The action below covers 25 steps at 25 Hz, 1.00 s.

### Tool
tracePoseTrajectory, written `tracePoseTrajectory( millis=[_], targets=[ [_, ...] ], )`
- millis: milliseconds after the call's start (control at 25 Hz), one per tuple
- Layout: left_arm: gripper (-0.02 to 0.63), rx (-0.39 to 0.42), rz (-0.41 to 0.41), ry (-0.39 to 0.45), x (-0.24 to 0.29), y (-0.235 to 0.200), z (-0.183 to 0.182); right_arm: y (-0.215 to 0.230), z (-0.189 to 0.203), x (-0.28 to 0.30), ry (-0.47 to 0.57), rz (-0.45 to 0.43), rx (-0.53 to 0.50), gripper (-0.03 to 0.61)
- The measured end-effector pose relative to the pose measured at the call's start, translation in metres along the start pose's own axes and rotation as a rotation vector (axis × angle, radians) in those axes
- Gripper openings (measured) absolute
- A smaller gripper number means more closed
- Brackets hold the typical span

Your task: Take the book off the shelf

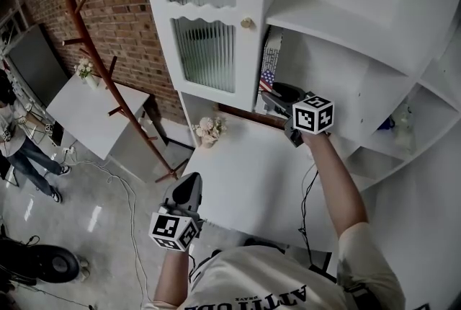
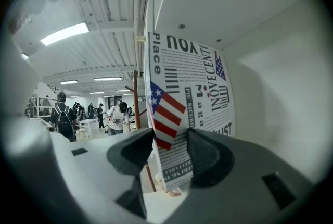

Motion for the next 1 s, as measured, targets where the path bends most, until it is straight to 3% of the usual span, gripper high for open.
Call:
tracePoseTrajectory(
  millis=[480,720,1000],
  targets=[
    [0.026,-0.012,0.012,0.005,-0.003,-0.002,0.003,-0.017,0.004,-0.005,0.020,0.024,-0.002,0.219],
    [0.026,-0.019,0.006,0.006,-0.006,-0.005,0.004,-0.022,0.005,0.000,0.050,0.173,-0.069,0.270],
    [0.026,-0.023,0.005,0.008,-0.008,-0.009,0.003,-0.029,-0.002,0.006,0.100,0.313,-0.053,0.293]
  ],
)
Point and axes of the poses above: the fingertips, and each gripper's own axes: x forward along the fingers, y to its right, z out of its underside, the point moved 4 cm from there along -x, backward along the fingers, and after that the axes turned 8 degrees about z, right-handed, at the moved point
